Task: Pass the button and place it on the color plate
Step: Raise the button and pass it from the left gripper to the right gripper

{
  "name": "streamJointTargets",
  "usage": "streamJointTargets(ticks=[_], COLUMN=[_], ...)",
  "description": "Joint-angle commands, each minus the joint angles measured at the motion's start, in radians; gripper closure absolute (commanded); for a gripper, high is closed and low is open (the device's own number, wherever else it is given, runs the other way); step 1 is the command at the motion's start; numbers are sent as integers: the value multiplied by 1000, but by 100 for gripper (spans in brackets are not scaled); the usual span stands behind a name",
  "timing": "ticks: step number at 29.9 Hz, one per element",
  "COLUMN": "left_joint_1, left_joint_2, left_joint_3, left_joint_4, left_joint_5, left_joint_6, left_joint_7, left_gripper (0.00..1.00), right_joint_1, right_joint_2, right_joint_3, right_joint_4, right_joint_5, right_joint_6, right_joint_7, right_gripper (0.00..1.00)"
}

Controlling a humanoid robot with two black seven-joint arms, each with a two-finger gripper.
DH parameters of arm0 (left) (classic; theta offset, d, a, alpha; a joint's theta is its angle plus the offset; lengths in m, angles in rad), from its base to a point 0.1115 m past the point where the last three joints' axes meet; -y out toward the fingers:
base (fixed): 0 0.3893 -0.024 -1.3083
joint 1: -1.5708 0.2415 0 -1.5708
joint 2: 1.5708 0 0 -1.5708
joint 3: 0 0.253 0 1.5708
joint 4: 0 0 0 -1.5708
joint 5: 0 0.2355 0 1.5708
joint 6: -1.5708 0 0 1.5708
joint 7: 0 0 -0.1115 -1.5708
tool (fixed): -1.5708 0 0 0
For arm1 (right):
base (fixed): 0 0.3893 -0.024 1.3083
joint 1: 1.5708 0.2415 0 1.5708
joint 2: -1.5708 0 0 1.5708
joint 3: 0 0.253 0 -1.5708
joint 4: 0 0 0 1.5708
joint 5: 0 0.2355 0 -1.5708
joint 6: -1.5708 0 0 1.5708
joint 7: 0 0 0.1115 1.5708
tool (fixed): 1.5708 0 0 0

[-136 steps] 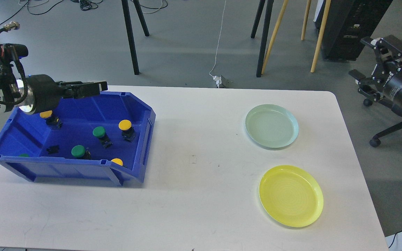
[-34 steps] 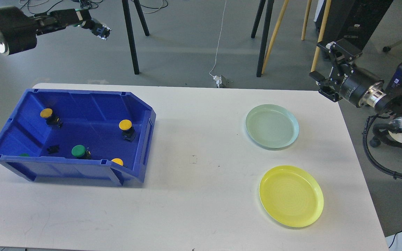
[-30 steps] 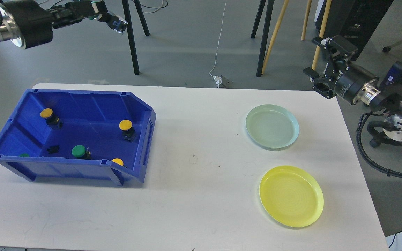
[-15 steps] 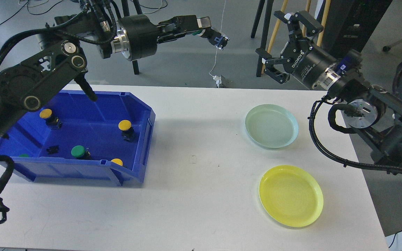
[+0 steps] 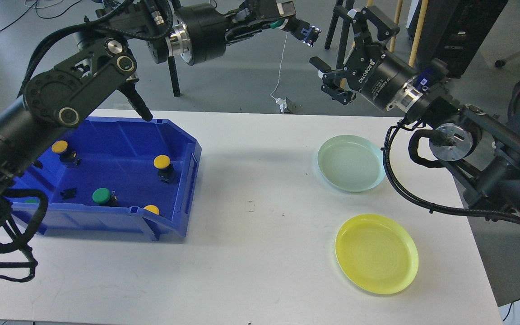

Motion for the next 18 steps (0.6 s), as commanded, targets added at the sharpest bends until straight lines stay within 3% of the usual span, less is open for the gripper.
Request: streamJointTargets(ticks=[1, 10, 15, 18], left_joint_1=[-3, -3, -4, -3], left_joint_2=[-3, -25, -28, -28], left_joint_3=[0, 0, 0, 0], left_joint_4=[1, 1, 1, 1], left_joint_5=[-7, -7, -7, -8], left_joint_6=[0, 0, 0, 0], left_joint_7=[2, 8, 8, 8], left_gripper=[84, 84, 84, 84], right_joint_1=[7, 17, 19, 19], right_joint_2=[16, 35, 38, 39], right_joint_3=[0, 0, 0, 0], right_joint_4=[-2, -5, -4, -4], right_joint_5=[-1, -3, -3, -3], right_joint_6=[-3, -9, -12, -11], right_joint_7=[0, 9, 17, 21], right_gripper=[1, 4, 17, 21])
